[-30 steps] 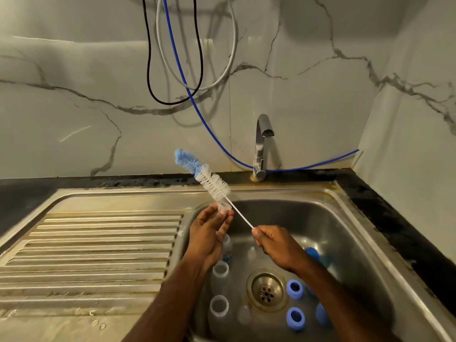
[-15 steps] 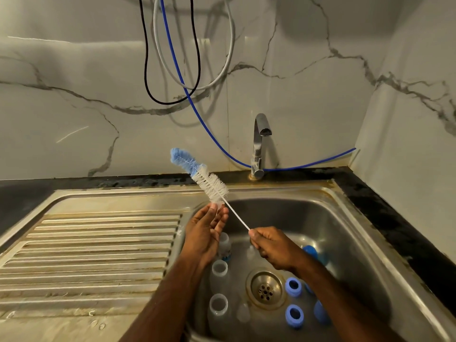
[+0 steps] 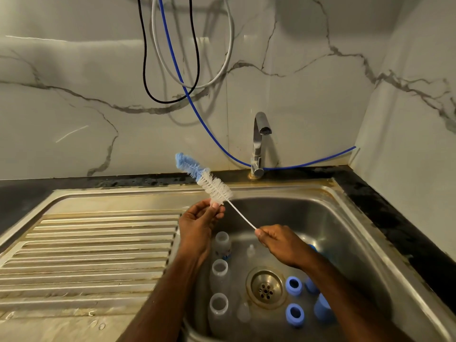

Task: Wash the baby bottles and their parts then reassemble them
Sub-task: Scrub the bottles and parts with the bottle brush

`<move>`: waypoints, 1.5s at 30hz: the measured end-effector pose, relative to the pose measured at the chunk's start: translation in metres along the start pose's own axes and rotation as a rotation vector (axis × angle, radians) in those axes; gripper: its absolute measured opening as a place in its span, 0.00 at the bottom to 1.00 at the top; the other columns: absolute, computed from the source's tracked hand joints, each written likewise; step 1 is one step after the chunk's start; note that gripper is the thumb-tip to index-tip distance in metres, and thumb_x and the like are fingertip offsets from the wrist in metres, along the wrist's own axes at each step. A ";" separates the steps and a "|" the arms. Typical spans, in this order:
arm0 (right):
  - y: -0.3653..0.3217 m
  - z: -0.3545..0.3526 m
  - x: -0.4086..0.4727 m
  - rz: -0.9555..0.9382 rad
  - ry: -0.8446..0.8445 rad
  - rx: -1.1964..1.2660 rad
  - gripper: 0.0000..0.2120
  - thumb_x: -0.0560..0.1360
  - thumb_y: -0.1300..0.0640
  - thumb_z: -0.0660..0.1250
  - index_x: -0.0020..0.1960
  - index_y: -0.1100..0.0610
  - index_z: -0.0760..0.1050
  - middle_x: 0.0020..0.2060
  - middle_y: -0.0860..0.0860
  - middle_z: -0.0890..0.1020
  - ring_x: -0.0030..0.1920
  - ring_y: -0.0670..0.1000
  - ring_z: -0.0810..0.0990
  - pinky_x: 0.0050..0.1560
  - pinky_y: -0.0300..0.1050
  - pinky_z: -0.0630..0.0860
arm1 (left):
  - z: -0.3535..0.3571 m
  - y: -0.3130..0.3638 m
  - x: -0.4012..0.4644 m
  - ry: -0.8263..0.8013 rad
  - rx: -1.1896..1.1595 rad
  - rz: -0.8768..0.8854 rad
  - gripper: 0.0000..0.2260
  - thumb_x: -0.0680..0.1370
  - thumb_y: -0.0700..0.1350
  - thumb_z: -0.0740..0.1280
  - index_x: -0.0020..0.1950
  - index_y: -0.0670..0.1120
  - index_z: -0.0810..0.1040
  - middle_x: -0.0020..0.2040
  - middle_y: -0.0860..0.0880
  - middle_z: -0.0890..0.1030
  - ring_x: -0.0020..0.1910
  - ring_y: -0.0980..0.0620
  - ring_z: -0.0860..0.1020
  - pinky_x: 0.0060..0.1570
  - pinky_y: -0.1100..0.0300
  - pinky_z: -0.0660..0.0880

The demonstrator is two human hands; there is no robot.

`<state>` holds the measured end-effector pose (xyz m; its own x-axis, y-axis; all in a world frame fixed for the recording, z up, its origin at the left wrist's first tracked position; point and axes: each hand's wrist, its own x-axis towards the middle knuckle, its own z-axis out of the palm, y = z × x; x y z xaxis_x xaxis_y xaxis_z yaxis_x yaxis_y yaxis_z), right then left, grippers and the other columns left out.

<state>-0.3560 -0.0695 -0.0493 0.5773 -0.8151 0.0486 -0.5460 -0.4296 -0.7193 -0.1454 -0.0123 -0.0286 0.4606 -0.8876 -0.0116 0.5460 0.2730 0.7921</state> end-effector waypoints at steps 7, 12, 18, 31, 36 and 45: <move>-0.003 0.007 0.000 -0.038 -0.069 0.015 0.21 0.84 0.44 0.55 0.35 0.49 0.69 0.28 0.46 0.71 0.30 0.41 0.68 0.37 0.44 0.68 | -0.008 -0.001 0.001 0.019 0.656 0.429 0.09 0.77 0.42 0.73 0.57 0.45 0.82 0.45 0.52 0.86 0.46 0.58 0.84 0.46 0.68 0.79; -0.014 0.019 -0.002 0.066 -0.240 0.309 0.20 0.84 0.42 0.55 0.36 0.48 0.69 0.25 0.44 0.68 0.24 0.42 0.64 0.28 0.36 0.64 | -0.018 0.000 0.010 0.150 1.108 0.733 0.13 0.77 0.44 0.74 0.60 0.43 0.82 0.50 0.56 0.80 0.45 0.60 0.80 0.46 0.72 0.74; -0.009 0.015 -0.003 0.038 -0.159 0.010 0.23 0.83 0.40 0.55 0.41 0.55 0.74 0.33 0.51 0.77 0.35 0.45 0.73 0.42 0.51 0.74 | -0.023 0.004 0.012 -0.073 0.457 0.067 0.12 0.77 0.47 0.71 0.56 0.42 0.84 0.44 0.44 0.86 0.39 0.51 0.83 0.40 0.62 0.81; -0.020 0.007 -0.011 0.263 -0.480 0.562 0.23 0.84 0.41 0.54 0.34 0.50 0.66 0.27 0.47 0.63 0.23 0.45 0.57 0.21 0.36 0.54 | -0.018 -0.001 0.004 0.060 0.999 0.629 0.09 0.77 0.42 0.74 0.57 0.45 0.82 0.50 0.55 0.83 0.45 0.62 0.81 0.46 0.67 0.78; -0.017 0.011 -0.007 0.188 -0.294 0.263 0.22 0.84 0.41 0.54 0.36 0.49 0.70 0.26 0.45 0.72 0.28 0.45 0.67 0.30 0.39 0.65 | -0.016 -0.001 0.009 0.026 1.025 0.638 0.07 0.78 0.45 0.72 0.54 0.45 0.83 0.46 0.54 0.84 0.42 0.60 0.81 0.45 0.66 0.77; -0.009 0.015 -0.002 0.034 -0.112 -0.115 0.23 0.84 0.40 0.53 0.39 0.53 0.73 0.33 0.52 0.76 0.34 0.53 0.75 0.38 0.51 0.73 | -0.016 0.008 0.014 -0.018 0.047 -0.251 0.11 0.80 0.47 0.67 0.55 0.39 0.80 0.40 0.44 0.84 0.35 0.55 0.83 0.35 0.64 0.80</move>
<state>-0.3433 -0.0580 -0.0533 0.6176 -0.7844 -0.0564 -0.6286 -0.4493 -0.6348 -0.1237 -0.0171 -0.0325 0.3020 -0.9318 -0.2015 0.6081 0.0256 0.7934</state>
